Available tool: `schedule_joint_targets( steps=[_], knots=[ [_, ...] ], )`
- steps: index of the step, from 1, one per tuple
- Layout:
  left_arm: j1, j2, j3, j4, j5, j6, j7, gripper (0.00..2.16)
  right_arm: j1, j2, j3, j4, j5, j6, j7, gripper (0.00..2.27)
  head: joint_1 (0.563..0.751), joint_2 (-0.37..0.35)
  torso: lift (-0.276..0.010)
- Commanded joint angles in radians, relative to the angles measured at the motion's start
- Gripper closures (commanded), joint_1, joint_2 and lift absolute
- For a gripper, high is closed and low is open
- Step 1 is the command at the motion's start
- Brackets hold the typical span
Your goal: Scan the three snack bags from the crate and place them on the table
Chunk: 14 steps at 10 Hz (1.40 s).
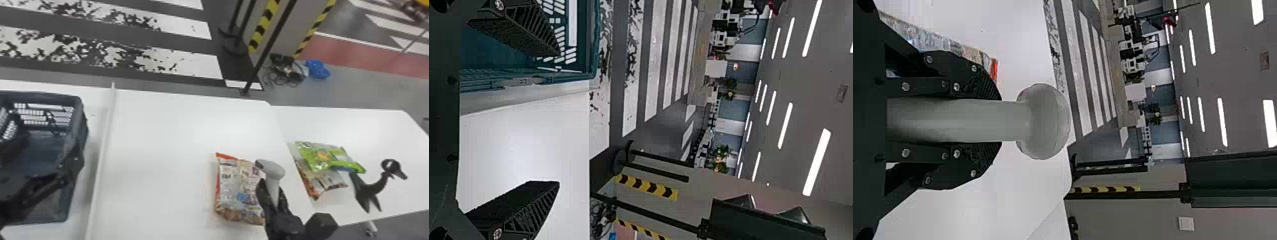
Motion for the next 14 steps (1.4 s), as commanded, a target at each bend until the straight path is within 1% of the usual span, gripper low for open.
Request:
schedule_joint_targets(
  steps=[1, 2, 3, 4, 5, 7, 10, 13, 14],
  knots=[
    [0.000, 0.000, 0.002, 0.003, 0.005, -0.003, -0.001, 0.08, 0.031, 0.008, 0.077, -0.030, 0.015, -0.053, -0.041, 2.24, 0.695, -0.286, -0.037],
    [0.000, 0.002, 0.002, 0.006, 0.005, -0.018, -0.001, 0.08, 0.046, 0.008, 0.132, -0.041, 0.044, -0.071, -0.080, 2.24, 0.695, -0.269, -0.037],
    [0.000, 0.002, 0.005, 0.007, 0.012, -0.018, -0.008, 0.08, 0.048, 0.008, 0.178, -0.039, 0.083, -0.074, -0.121, 2.24, 0.695, -0.229, -0.037],
    [0.000, 0.003, 0.008, 0.007, 0.022, -0.018, -0.015, 0.08, 0.045, 0.008, 0.210, -0.024, 0.127, -0.090, -0.164, 2.24, 0.695, -0.207, -0.037],
    [0.000, 0.003, 0.009, 0.010, 0.023, -0.025, -0.020, 0.08, 0.036, 0.006, 0.224, -0.001, 0.149, -0.090, -0.187, 2.24, 0.695, -0.173, -0.037],
    [0.000, 0.003, 0.011, 0.018, 0.028, -0.040, -0.020, 0.08, 0.013, 0.006, 0.233, 0.038, 0.172, -0.093, -0.212, 2.24, 0.695, -0.140, -0.037],
    [0.000, 0.003, 0.014, 0.018, 0.029, -0.043, -0.021, 0.08, -0.044, 0.006, 0.241, 0.111, 0.189, -0.041, -0.216, 2.24, 0.695, -0.127, -0.037],
    [0.000, 0.005, 0.023, 0.029, 0.035, -0.043, -0.023, 0.08, -0.058, 0.006, 0.246, 0.145, 0.215, -0.044, -0.270, 2.24, 0.695, -0.121, -0.037],
    [0.000, 0.005, 0.026, 0.030, 0.045, -0.043, -0.027, 0.08, -0.064, 0.006, 0.249, 0.154, 0.228, -0.035, -0.294, 2.24, 0.695, -0.123, -0.037]
  ],
)
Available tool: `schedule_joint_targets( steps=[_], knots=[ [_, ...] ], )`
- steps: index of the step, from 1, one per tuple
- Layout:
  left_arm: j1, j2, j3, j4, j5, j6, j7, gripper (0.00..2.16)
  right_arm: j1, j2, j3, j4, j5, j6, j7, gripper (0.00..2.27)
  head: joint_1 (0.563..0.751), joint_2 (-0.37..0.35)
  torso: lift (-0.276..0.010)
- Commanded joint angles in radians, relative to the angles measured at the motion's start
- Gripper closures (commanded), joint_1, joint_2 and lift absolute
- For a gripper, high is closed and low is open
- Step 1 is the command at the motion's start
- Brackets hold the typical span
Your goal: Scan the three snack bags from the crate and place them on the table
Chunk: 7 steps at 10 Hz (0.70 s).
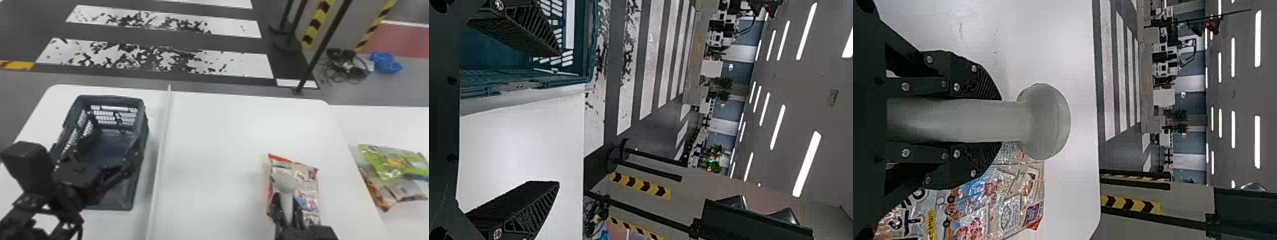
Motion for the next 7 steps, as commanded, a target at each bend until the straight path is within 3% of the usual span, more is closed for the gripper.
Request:
schedule_joint_targets(
  steps=[1, 4, 7],
  knots=[
    [0.000, 0.000, 0.004, 0.002, 0.008, 0.000, -0.006, 0.08, -0.017, 0.000, 0.004, 0.018, 0.016, 0.039, -0.005, 2.24, 0.695, -0.126, -0.037],
    [0.000, -0.002, 0.015, 0.002, 0.017, -0.003, -0.015, 0.08, -0.010, 0.000, 0.007, 0.007, 0.015, 0.033, -0.005, 2.24, 0.695, -0.117, -0.037],
    [0.000, -0.002, 0.020, -0.002, 0.020, -0.003, -0.015, 0.08, 0.101, -0.009, -0.024, -0.209, -0.048, 0.030, 0.030, 2.24, 0.695, -0.114, -0.037]
  ],
)
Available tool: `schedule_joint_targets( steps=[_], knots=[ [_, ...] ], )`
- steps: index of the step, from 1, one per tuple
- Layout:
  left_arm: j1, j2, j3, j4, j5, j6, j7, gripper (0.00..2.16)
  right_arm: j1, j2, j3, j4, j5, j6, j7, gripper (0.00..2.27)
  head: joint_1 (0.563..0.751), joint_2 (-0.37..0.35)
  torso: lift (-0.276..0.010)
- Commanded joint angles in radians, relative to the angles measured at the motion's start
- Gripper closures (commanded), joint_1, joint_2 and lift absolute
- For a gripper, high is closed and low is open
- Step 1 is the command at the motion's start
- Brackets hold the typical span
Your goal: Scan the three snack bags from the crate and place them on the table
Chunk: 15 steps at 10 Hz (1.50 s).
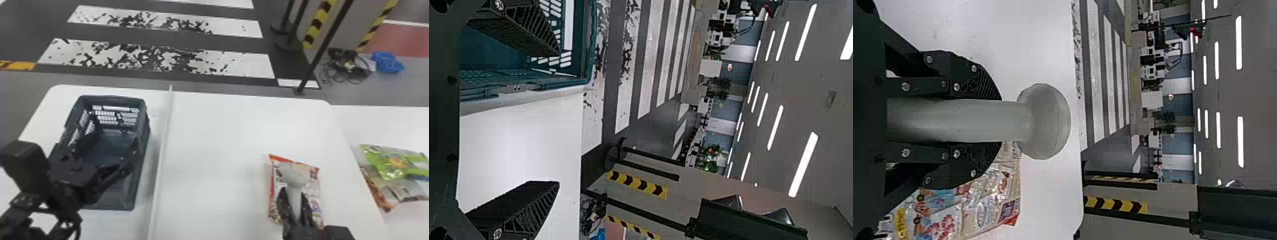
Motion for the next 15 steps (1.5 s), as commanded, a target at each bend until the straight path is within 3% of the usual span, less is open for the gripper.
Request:
schedule_joint_targets(
  steps=[1, 3, 5, 7, 8, 10, 13, 14, 15],
  knots=[
    [0.000, 0.000, 0.002, -0.004, 0.001, 0.000, 0.000, 0.08, 0.014, -0.003, -0.065, -0.066, -0.063, 0.037, 0.063, 2.24, 0.695, -0.119, -0.037],
    [0.006, 0.000, 0.007, -0.004, 0.002, 0.000, -0.005, 0.08, -0.064, -0.003, -0.217, -0.048, -0.136, 0.169, 0.163, 2.24, 0.695, -0.155, -0.037],
    [0.009, 0.000, 0.005, -0.007, 0.002, 0.003, -0.005, 0.08, -0.186, -0.020, -0.364, 0.044, -0.130, 0.292, 0.287, 2.24, 0.695, -0.248, -0.037],
    [0.011, 0.000, 0.005, -0.010, 0.001, 0.009, -0.005, 0.08, -0.275, -0.093, -0.430, 0.186, -0.133, 0.292, 0.333, 2.24, 0.695, -0.316, -0.037],
    [0.012, 0.000, 0.005, -0.013, -0.004, 0.009, -0.003, 0.08, -0.316, -0.130, -0.444, 0.273, -0.121, 0.286, 0.365, 2.24, 0.695, -0.350, -0.037],
    [0.012, 0.000, 0.005, -0.018, -0.007, 0.006, 0.000, 0.08, -0.385, -0.185, -0.441, 0.437, -0.051, 0.231, 0.407, 2.24, 0.695, -0.350, -0.037],
    [0.011, 0.000, 0.002, -0.020, -0.007, 0.006, 0.003, 0.08, -0.420, -0.204, -0.434, 0.505, -0.018, 0.225, 0.425, 2.23, 0.695, -0.350, -0.037],
    [0.011, 0.000, -0.001, -0.020, -0.007, 0.006, 0.003, 0.08, -0.434, -0.208, -0.430, 0.522, 0.000, 0.225, 0.425, 2.15, 0.695, -0.350, -0.037],
    [0.012, -0.001, -0.001, -0.024, -0.007, 0.006, 0.003, 0.08, -0.437, -0.207, -0.428, 0.525, 0.002, 0.225, 0.425, 1.86, 0.695, -0.350, -0.037]
  ],
)
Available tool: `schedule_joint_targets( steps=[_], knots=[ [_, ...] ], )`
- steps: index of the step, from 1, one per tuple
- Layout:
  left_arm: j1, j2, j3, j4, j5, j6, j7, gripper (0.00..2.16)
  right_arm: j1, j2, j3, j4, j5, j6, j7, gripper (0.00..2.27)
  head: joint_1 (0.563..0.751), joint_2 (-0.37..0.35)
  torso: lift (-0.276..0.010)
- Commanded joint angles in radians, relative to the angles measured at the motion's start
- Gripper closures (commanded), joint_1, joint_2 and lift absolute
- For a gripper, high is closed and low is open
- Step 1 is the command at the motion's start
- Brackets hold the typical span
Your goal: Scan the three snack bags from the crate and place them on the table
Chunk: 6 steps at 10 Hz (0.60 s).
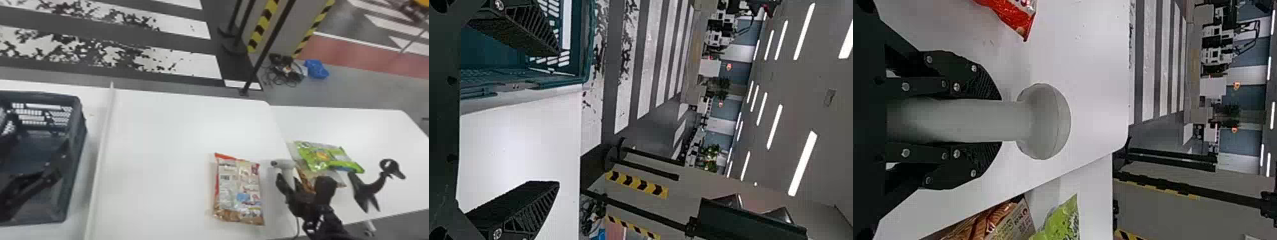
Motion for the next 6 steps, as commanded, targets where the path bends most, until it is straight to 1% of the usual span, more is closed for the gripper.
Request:
schedule_joint_targets(
  steps=[1, 2, 4, 5, 6],
  knots=[
    [0.003, 0.000, -0.002, -0.006, -0.002, 0.000, 0.000, 0.08, -0.003, 0.000, 0.003, 0.003, 0.000, 0.000, 0.000, 1.16, 0.695, -0.350, -0.037],
    [0.006, -0.002, -0.003, -0.008, -0.003, 0.000, 0.000, 0.08, 0.002, 0.000, 0.008, 0.003, 0.001, -0.006, 0.000, 0.38, 0.695, -0.350, -0.037],
    [0.007, -0.003, -0.013, -0.012, -0.009, 0.003, 0.000, 0.08, 0.010, 0.000, 0.006, 0.002, -0.003, -0.034, -0.005, 0.36, 0.695, -0.350, -0.037],
    [0.009, -0.005, -0.016, -0.019, -0.017, 0.003, 0.003, 0.08, 0.039, 0.005, -0.003, -0.021, -0.039, -0.098, -0.011, 0.25, 0.695, -0.350, -0.037],
    [0.010, -0.005, -0.016, -0.020, -0.020, 0.006, 0.004, 0.08, 0.105, 0.018, -0.012, -0.121, -0.103, -0.117, -0.008, 0.11, 0.695, -0.350, -0.037]
  ],
)
